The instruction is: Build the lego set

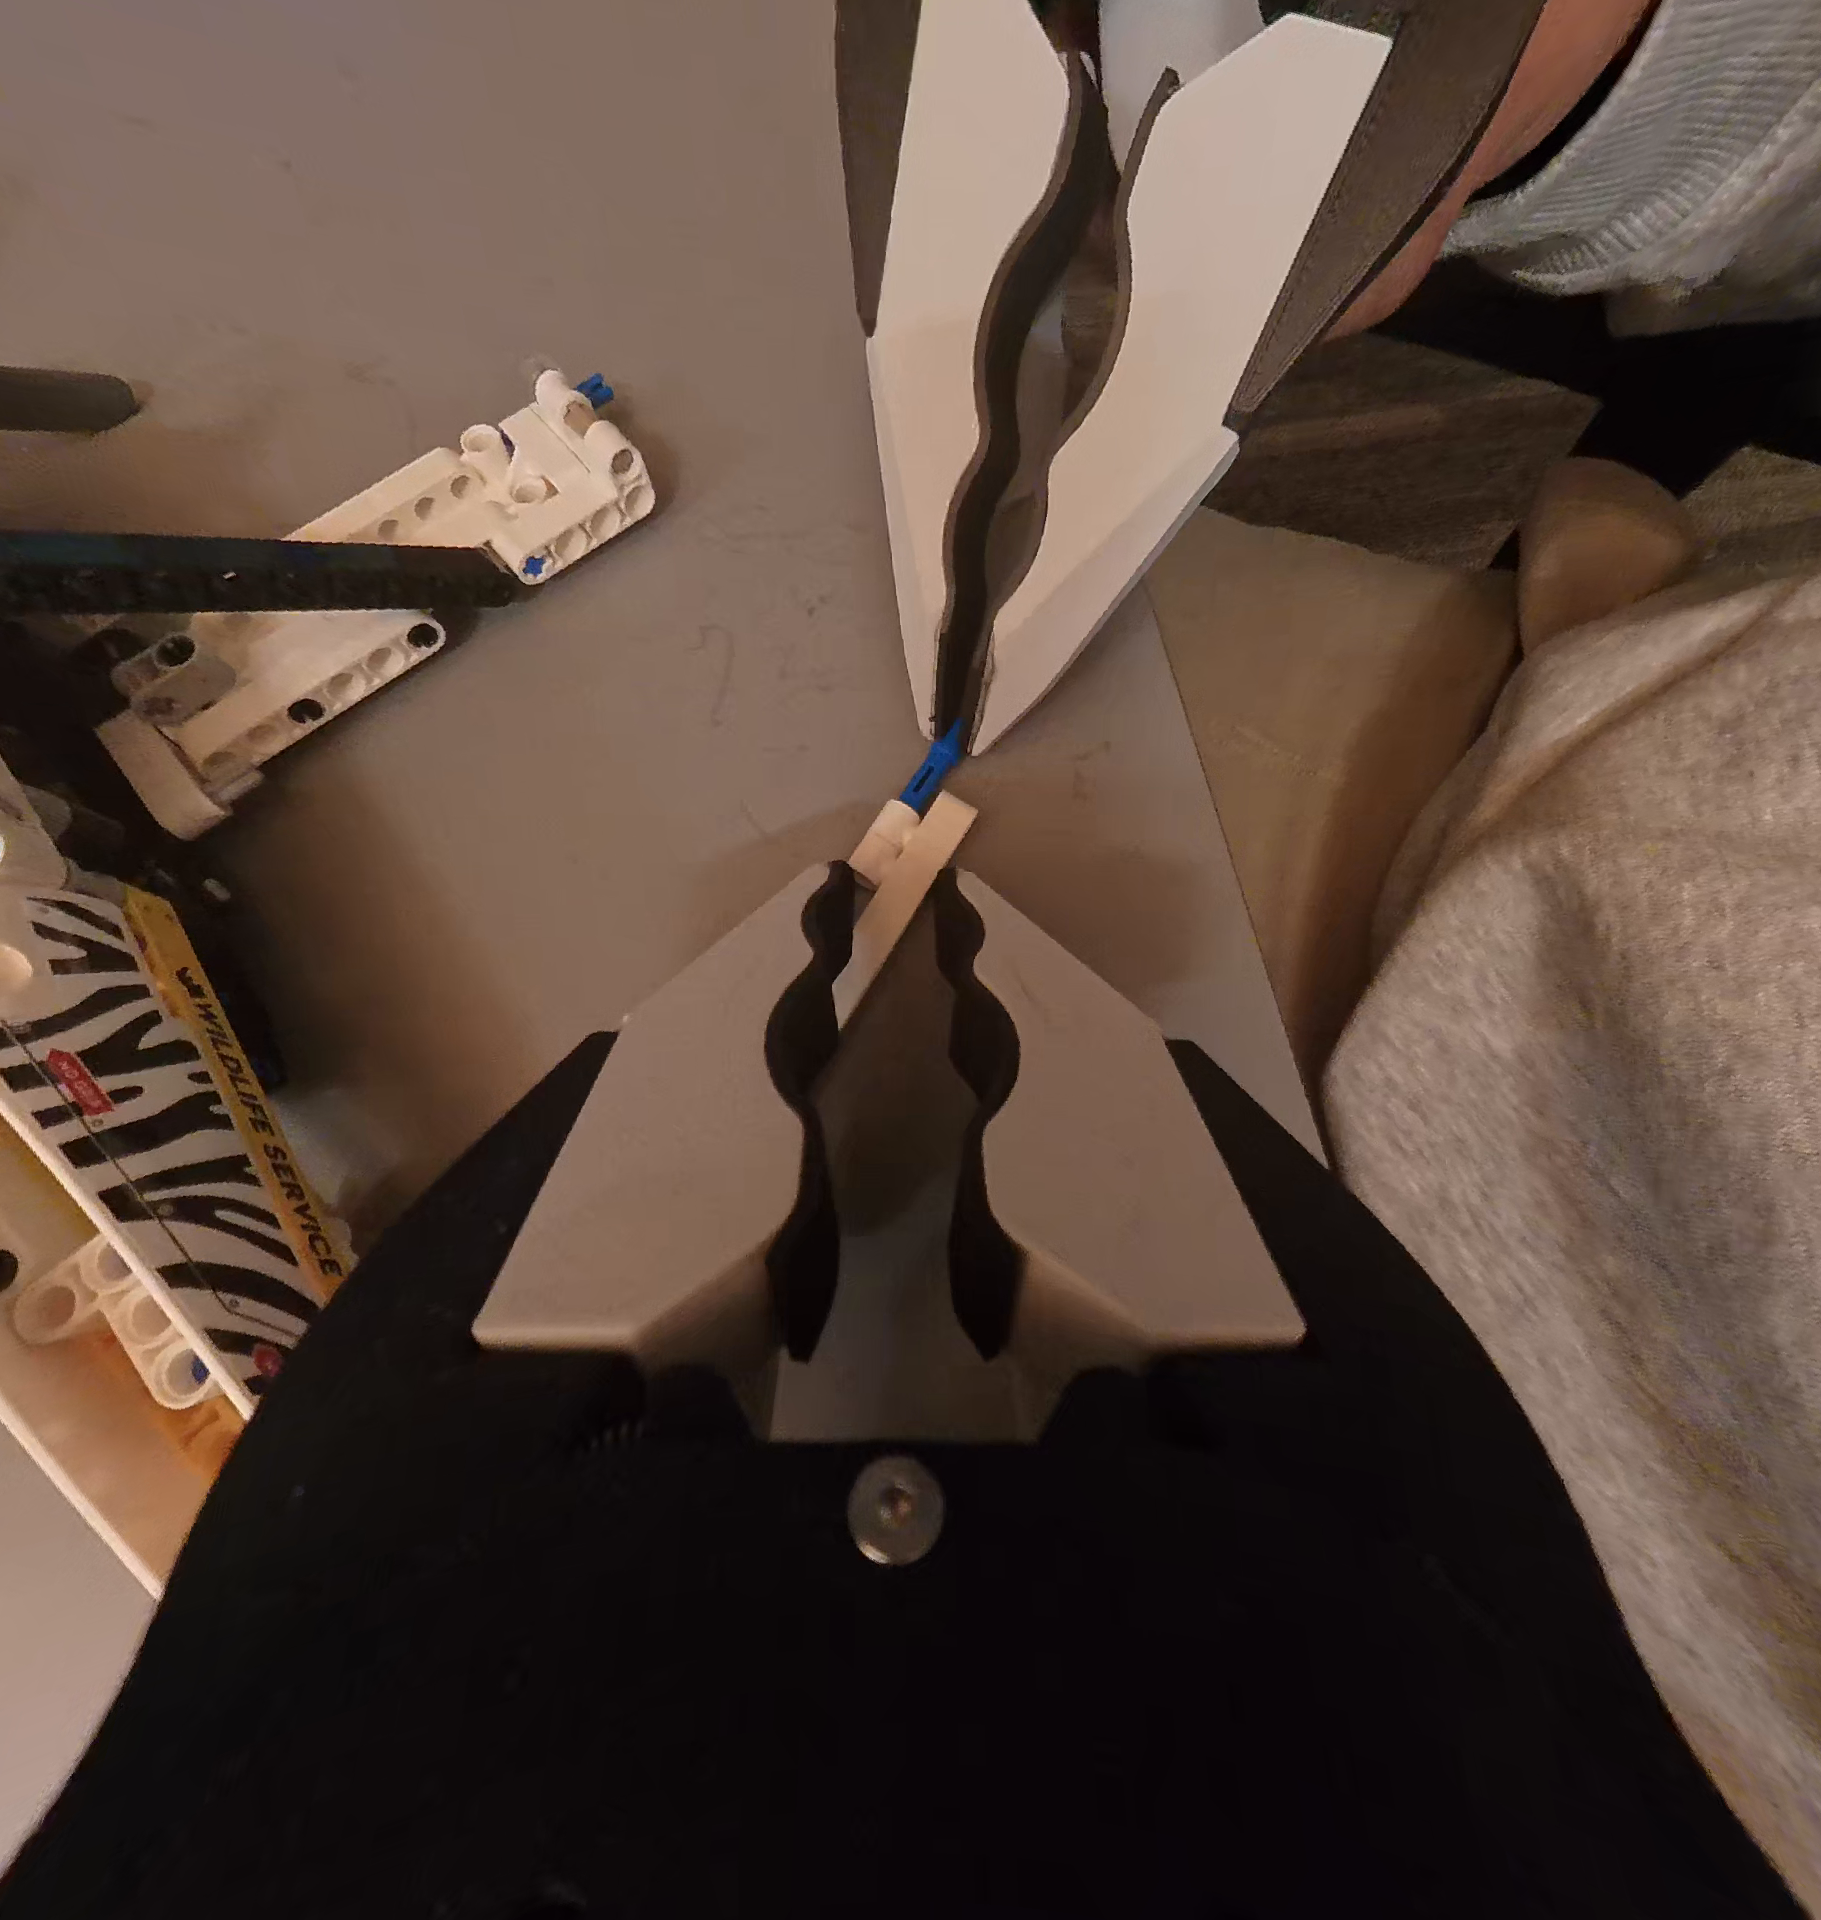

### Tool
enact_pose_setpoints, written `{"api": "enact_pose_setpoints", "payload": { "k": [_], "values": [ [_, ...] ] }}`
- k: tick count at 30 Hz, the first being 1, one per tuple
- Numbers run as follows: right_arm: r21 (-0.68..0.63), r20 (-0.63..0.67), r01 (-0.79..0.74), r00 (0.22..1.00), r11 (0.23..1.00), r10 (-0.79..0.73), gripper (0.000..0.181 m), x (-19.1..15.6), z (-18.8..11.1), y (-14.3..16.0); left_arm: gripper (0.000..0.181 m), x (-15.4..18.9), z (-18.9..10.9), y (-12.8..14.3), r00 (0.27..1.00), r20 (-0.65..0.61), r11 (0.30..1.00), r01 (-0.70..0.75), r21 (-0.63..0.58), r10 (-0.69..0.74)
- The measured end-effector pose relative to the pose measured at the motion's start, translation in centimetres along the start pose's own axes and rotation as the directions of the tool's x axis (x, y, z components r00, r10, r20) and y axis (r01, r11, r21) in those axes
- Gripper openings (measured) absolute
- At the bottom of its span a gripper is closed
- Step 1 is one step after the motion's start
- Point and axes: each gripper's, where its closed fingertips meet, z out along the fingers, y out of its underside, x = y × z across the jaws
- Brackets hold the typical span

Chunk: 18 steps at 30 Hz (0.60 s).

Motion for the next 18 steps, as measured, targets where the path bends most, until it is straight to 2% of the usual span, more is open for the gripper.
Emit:
{"api": "enact_pose_setpoints", "payload": {
  "k": [4,9,13,18],
  "values": [
    [-0.012,0.031,0.002,1.000,1.000,-0.002,0.002,-0.01,0.06,-0.05,0.014,0.01,-0.01,0.04,1.000,-0.002,1.000,-0.027,-0.004,0.027],
    [-0.003,0.059,-0.081,0.995,0.997,0.081,0.002,0.22,0.22,-0.28,0.014,0.19,0.08,-0.06,0.998,-0.021,0.998,-0.059,-0.013,0.059],
    [-0.040,0.046,-0.023,0.999,0.999,0.025,0.001,0.00,0.44,-0.33,0.014,0.31,0.16,-0.09,0.997,-0.015,0.997,-0.073,-0.032,0.073],
    [-0.029,0.058,-0.069,0.996,0.997,0.071,0.001,-0.08,0.51,-0.43,0.014,0.31,0.16,-0.19,0.998,-0.019,0.998,-0.062,-0.030,0.061]
  ]
}}
